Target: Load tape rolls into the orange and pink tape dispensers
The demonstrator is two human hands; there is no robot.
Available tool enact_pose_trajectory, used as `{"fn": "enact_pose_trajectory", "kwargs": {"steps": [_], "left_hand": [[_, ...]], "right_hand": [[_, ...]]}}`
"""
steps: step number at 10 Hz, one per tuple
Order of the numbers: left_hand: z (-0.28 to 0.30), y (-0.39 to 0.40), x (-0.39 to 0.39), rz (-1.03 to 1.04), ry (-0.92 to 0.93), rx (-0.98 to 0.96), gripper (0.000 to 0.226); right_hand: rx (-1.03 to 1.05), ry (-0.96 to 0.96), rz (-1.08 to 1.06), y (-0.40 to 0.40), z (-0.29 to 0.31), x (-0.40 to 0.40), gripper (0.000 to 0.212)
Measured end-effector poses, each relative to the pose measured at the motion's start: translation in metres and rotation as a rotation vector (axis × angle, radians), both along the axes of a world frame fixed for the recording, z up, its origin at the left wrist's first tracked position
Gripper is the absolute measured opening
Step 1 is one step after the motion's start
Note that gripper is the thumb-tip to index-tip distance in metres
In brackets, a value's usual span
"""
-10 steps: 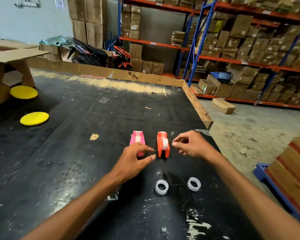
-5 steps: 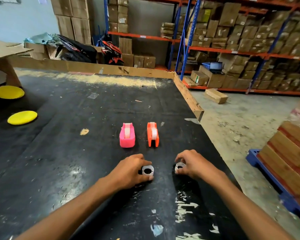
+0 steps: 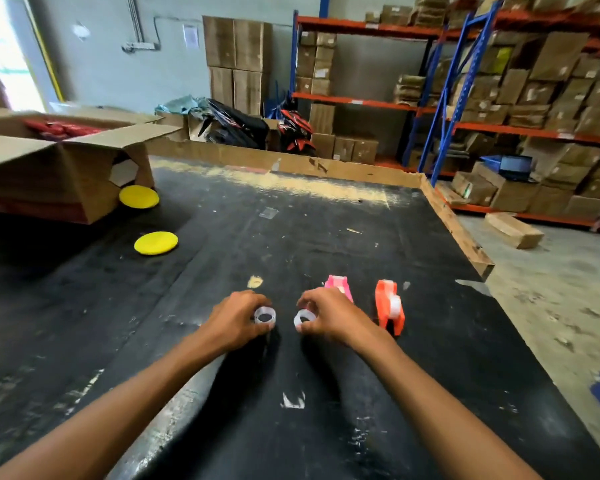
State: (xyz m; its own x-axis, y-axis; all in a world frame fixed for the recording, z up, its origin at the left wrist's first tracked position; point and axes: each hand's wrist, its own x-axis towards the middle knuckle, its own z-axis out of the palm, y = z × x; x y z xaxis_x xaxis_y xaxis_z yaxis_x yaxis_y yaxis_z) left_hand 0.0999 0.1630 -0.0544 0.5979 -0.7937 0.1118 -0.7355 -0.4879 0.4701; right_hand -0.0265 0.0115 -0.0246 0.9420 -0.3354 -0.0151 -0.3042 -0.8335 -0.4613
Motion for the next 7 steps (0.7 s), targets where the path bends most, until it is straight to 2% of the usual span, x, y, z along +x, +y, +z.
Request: {"fn": "enact_pose_trajectory", "kwargs": {"steps": [3,5,7], "left_hand": [[0.004,-0.018,0.035,-0.059,-0.090,0.204,0.026],[-0.002,-0.018,0.042,-0.063,-0.089,0.208,0.033],[0.001,-0.016,0.032,-0.008,-0.100,0.219,0.070]], "right_hand": [[-0.127,0.097,-0.039,-0.002,-0.007,0.045,0.024],[-0.152,0.123,-0.050,-0.002,-0.013,0.046,0.029],[-0.175,0.094,-0.034,0.002,-0.011,0.038,0.037]]}}
